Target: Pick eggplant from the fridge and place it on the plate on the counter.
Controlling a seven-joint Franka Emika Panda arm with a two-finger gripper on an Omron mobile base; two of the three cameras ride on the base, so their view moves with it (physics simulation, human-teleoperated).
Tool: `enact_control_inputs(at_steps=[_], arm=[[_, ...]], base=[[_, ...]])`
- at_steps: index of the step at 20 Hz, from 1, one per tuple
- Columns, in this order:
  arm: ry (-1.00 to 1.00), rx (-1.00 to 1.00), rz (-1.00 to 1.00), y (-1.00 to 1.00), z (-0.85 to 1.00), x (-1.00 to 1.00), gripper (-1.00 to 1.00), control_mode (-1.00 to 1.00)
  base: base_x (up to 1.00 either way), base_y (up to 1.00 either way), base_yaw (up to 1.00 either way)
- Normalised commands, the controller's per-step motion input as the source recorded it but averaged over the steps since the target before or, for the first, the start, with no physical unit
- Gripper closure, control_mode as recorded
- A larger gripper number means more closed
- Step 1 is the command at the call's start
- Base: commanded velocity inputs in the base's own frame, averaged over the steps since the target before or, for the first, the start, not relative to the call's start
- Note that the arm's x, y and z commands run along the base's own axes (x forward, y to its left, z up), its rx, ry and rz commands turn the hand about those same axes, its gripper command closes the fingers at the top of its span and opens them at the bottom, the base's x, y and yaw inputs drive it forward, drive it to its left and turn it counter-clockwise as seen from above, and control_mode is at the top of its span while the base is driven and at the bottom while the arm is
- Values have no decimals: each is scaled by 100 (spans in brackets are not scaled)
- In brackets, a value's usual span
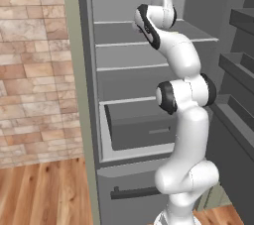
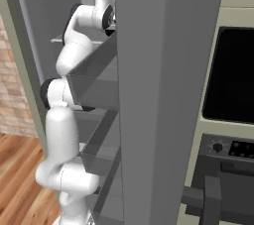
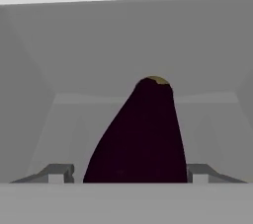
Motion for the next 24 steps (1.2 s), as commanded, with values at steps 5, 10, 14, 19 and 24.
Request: enact_control_inputs(at_steps=[5,10,14,19,24], arm=[[1,0,0,0,-3,0,100,-100],[-5,0,0,0,-1,-25,100,-100],[-13,0,0,0,15,-97,100,-100],[-2,0,0,0,5,-100,100,-100],[0,1,0,0,-7,-100,100,-100]], base=[[0,0,0],[0,0,0],[0,0,0],[0,0,0],[0,0,0]])
